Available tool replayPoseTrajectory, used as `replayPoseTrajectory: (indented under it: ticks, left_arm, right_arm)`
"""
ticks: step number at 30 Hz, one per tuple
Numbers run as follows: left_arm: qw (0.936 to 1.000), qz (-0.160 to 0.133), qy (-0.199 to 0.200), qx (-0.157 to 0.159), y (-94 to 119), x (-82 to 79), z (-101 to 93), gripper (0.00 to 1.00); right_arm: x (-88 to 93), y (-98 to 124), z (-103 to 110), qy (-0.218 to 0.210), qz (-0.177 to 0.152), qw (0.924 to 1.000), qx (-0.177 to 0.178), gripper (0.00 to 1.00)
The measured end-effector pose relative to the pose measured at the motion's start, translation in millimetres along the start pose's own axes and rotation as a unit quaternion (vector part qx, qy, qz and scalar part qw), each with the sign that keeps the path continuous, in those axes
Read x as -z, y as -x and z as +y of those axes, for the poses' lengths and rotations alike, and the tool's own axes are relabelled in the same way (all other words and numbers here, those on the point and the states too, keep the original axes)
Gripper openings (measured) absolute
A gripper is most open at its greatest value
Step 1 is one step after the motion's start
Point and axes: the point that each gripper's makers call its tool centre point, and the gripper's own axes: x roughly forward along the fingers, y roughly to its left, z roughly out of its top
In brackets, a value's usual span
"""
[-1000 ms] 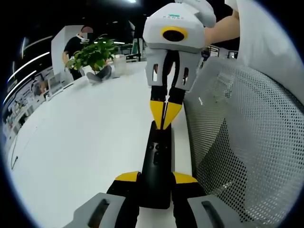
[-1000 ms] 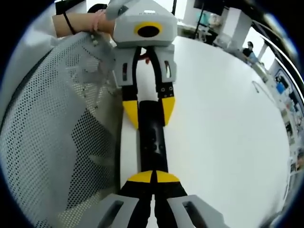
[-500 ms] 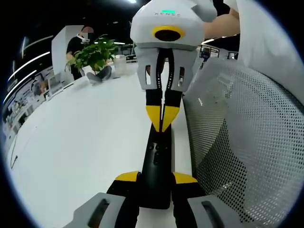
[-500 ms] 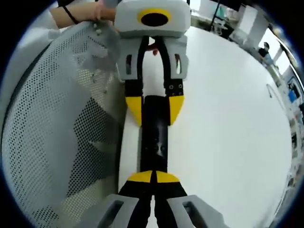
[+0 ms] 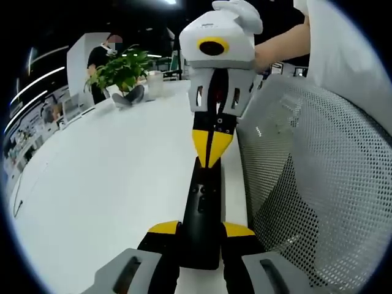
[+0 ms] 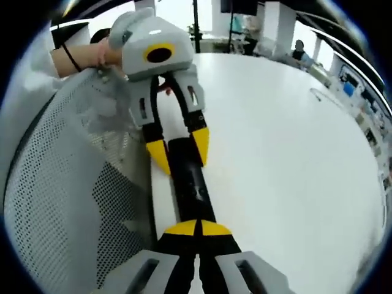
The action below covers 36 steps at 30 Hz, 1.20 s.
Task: Press the specified remote control buttons in sequence, fully releasing each button before pressing the next.
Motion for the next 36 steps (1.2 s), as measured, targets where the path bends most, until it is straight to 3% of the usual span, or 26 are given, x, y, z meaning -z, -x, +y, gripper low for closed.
replayPoseTrajectory:
  ticks: [12, 20, 23, 26, 32, 36]
  left_arm:
    - [1.0, -0.001, 0.0, 0.0, 0.3, -0.1, -0.1, 0.25]
    - [1.0, -0.001, 0.001, 0.001, -0.1, 0.0, 0.0, 0.25]
    - [1.0, -0.001, 0.001, 0.002, -0.1, 0.0, 0.0, 0.25]
    - [1.0, 0.0, 0.001, 0.002, -0.1, 0.0, -0.2, 0.25]
    - [1.0, 0.0, 0.001, 0.001, -0.3, -0.2, 0.0, 0.25]
    - [1.0, -0.001, 0.003, 0.001, -0.3, -0.2, 0.3, 0.25]
  right_arm:
    - [-6.6, -5.5, 1.8, 0.055, 0.018, 0.9983, -0.007, 0.0]
    - [-6.4, -8.9, 2.6, 0.159, 0.083, 0.9837, 0.008, 0.0]
    - [-6.3, -8.9, 0.7, 0.144, 0.083, 0.9861, 0.01, 0.0]
    - [-6.8, -8.3, -0.8, 0.094, 0.062, 0.9934, 0.023, 0.0]
    - [-7.3, -7.9, -2.0, 0.073, 0.043, 0.9957, 0.038, 0.0]
    - [-9.3, -7.5, -4.0, -0.01, -0.001, 0.9994, 0.033, 0.0]
